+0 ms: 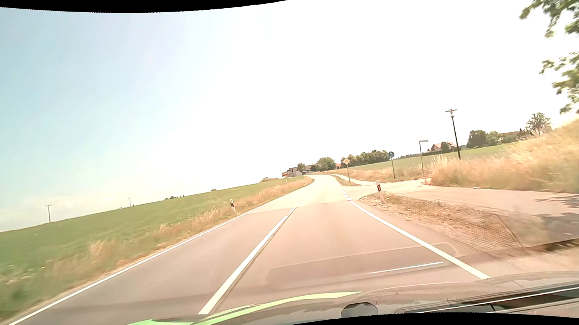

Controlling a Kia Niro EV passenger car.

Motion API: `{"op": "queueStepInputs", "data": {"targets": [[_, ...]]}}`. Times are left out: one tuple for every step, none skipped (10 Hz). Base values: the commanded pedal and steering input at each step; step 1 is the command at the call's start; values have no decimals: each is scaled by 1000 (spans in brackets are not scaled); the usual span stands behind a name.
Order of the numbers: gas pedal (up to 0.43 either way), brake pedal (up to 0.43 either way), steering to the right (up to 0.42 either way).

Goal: Follow the waypoints while adhering to traffic rules and regulations

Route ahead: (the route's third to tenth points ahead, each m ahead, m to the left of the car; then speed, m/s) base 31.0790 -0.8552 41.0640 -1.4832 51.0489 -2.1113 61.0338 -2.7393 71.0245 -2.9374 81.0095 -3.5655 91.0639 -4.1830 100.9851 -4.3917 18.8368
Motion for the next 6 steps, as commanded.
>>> {"op": "queueStepInputs", "data": {"targets": [[350,0,11],[350,0,11],[350,0,10],[350,0,9],[331,0,9],[287,0,9]]}}
